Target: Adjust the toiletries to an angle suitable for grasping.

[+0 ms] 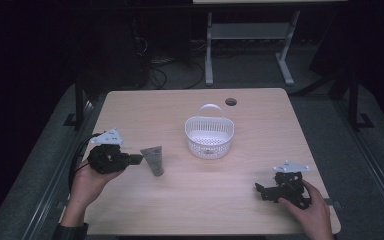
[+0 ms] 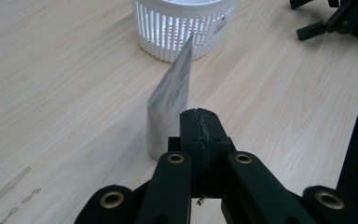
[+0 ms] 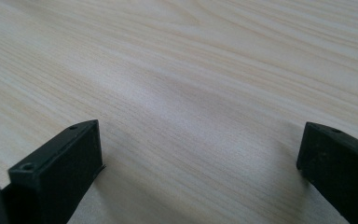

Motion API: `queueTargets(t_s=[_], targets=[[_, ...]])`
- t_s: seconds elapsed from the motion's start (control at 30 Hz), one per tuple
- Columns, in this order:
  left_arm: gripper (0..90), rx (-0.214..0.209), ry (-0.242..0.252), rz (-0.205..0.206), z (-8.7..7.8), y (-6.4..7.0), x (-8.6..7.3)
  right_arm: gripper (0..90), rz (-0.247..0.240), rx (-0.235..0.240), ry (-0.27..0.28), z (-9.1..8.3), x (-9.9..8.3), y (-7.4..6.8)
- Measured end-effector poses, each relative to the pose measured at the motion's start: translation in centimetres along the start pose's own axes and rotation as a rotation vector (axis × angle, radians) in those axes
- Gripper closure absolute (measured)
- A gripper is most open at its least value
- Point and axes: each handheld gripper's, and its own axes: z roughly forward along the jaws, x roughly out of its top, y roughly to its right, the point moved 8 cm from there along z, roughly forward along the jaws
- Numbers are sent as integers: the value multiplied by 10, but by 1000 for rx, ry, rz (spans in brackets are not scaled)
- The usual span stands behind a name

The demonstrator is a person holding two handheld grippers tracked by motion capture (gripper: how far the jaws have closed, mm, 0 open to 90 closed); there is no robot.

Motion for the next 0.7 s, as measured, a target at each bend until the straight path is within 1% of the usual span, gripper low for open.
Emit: queueTargets(t_s=[0.17, 0.4, 0.43, 0.7], targets=[[896, 9, -5, -2, 2, -4, 3, 0, 1, 0, 0, 0, 0, 0], [896, 36, -27, 0, 6, -13, 6, 0, 0, 0, 0, 0, 0, 0], [896, 41, -29, -6, 6, -15, 7, 0, 0, 0, 0, 0, 0, 0], [896, 57, -37, -3, 8, -20, 10, 0, 1, 0, 0, 0, 0, 0]])
